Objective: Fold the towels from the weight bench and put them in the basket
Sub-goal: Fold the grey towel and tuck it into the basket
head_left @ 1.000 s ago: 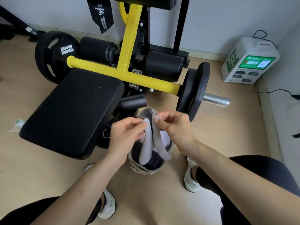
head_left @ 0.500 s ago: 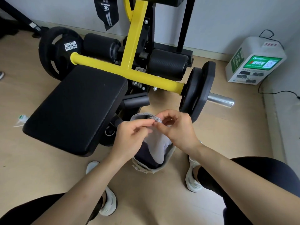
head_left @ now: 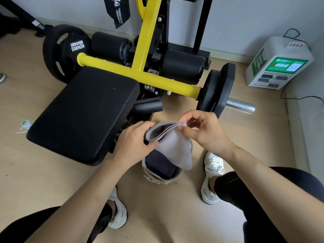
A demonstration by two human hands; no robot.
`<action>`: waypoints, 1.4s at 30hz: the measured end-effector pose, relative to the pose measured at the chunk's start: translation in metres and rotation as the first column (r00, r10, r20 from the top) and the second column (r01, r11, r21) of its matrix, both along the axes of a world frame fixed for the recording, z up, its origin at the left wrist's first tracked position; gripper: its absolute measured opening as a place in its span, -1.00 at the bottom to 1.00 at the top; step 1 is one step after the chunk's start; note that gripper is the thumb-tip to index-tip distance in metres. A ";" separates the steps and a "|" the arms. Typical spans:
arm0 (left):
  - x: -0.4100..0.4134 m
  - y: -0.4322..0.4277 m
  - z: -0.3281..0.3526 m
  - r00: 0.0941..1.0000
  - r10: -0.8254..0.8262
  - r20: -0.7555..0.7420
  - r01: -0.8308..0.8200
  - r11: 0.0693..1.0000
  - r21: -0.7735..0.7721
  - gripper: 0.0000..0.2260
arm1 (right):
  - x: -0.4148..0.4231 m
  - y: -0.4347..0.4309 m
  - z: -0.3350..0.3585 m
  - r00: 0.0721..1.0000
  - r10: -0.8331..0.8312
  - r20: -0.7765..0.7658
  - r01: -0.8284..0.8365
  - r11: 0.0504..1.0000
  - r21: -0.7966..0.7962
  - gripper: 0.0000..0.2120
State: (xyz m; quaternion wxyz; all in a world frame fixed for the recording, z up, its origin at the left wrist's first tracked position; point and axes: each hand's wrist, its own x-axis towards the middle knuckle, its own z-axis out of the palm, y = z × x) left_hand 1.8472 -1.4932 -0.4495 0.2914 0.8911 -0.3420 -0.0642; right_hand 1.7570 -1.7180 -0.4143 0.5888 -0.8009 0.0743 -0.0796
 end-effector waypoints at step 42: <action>-0.022 -0.028 -0.050 0.746 -0.018 -0.666 -0.155 0.968 -0.199 -0.63 | 0.000 -0.015 0.030 0.965 -0.130 0.228 0.167 0.974 -0.150 -0.87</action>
